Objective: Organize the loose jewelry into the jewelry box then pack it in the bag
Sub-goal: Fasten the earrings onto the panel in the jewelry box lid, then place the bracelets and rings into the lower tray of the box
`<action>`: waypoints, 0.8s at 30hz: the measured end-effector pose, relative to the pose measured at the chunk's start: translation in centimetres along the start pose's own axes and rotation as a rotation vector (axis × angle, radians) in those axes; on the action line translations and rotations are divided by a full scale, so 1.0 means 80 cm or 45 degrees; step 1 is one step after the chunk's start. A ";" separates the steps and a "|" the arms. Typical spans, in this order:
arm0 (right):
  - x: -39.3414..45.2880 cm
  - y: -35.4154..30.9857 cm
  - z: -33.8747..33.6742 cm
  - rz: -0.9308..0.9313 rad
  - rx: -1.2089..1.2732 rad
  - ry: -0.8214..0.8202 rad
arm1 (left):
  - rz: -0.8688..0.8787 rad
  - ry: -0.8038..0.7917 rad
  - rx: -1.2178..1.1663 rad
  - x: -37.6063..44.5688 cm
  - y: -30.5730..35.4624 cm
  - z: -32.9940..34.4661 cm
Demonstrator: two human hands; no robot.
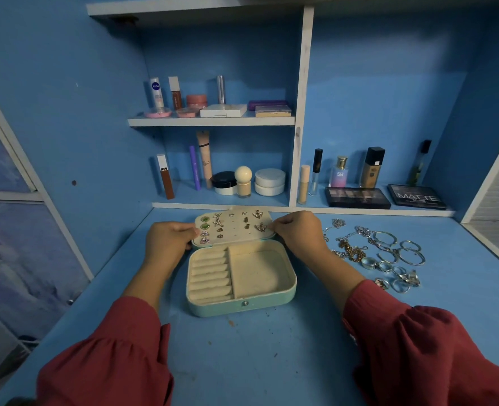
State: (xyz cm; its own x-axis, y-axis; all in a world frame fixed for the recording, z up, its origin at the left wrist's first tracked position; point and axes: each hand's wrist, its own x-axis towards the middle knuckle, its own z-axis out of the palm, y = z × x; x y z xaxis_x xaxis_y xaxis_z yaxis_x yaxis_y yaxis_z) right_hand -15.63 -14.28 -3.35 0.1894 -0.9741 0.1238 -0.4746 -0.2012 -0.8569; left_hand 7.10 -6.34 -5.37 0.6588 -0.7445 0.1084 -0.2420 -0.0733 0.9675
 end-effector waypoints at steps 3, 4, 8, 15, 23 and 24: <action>-0.001 -0.001 -0.001 0.023 -0.012 0.010 | -0.011 0.008 0.007 0.000 0.001 0.001; -0.002 -0.001 -0.001 0.018 -0.019 0.014 | -0.010 0.007 0.015 -0.001 0.002 0.001; -0.002 0.000 0.000 0.014 -0.030 0.016 | 0.024 0.006 0.063 -0.002 0.005 0.002; -0.005 -0.001 -0.003 -0.023 -0.077 -0.009 | 0.029 -0.006 0.090 -0.004 0.008 0.002; -0.004 -0.002 -0.031 -0.008 0.016 -0.004 | 0.102 0.023 0.200 -0.003 0.019 0.003; -0.006 -0.001 -0.039 0.005 0.019 -0.005 | 0.137 0.028 0.220 -0.006 0.024 0.004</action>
State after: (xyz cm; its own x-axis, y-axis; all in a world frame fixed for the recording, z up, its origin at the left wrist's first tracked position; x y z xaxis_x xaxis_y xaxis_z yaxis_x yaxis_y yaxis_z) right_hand -18.36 -14.15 -1.76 0.1909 -0.9745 0.1182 -0.4625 -0.1955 -0.8648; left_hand 6.12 -6.33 -3.66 0.6373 -0.7398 0.2158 -0.4292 -0.1081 0.8967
